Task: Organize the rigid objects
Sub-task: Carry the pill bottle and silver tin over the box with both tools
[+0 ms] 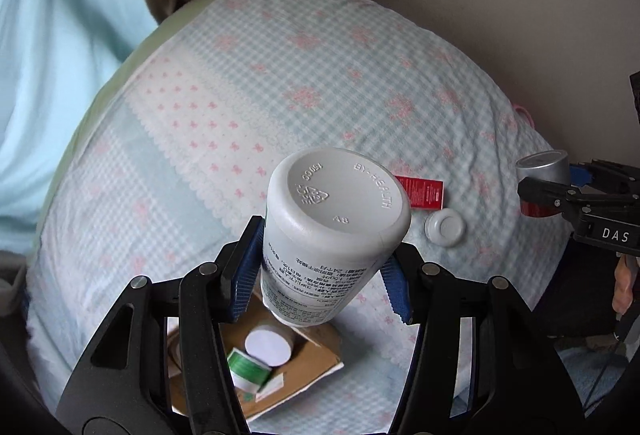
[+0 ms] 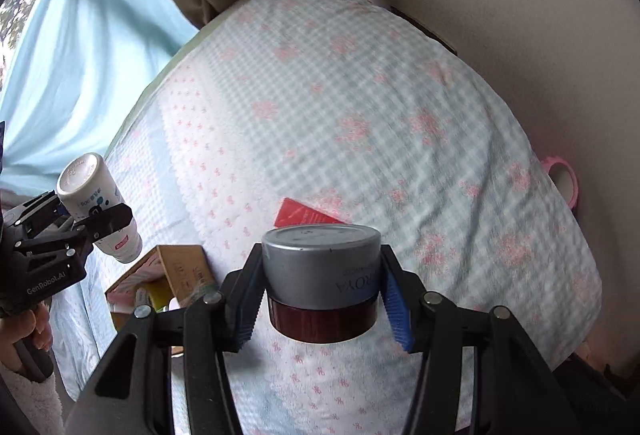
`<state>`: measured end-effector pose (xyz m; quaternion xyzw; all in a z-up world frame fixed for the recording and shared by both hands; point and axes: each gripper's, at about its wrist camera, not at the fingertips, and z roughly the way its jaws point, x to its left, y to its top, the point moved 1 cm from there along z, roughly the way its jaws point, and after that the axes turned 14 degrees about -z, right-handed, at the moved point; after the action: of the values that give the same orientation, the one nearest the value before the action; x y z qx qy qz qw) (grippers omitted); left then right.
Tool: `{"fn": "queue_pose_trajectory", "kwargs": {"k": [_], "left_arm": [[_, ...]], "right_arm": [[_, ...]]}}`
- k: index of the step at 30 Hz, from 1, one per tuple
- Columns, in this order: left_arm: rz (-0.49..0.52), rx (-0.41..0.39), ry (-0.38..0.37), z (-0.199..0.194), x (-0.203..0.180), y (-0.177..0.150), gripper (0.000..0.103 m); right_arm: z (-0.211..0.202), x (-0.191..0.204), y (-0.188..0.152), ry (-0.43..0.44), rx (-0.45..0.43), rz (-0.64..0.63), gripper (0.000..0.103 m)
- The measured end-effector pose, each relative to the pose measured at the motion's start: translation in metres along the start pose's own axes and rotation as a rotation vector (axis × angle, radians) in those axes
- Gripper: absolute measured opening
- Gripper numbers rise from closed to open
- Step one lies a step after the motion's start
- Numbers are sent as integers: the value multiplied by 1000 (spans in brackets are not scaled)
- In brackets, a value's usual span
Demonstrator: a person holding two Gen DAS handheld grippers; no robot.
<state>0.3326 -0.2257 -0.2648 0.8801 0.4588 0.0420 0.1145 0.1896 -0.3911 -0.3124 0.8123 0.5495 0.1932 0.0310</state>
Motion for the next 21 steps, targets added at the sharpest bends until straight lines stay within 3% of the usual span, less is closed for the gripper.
{"fn": "queue_pose_trajectory", "kwargs": {"k": [10, 14, 21], "left_arm": [[-287, -79, -10, -90, 107, -95, 51], [-329, -101, 2, -107, 153, -134, 51], [-367, -98, -22, -101, 228, -191, 50]], "right_arm": [[-35, 104, -20, 83, -19, -185, 50], [-39, 150, -33, 101, -16, -241, 50], [-25, 225, -61, 109, -6, -253, 50]]}}
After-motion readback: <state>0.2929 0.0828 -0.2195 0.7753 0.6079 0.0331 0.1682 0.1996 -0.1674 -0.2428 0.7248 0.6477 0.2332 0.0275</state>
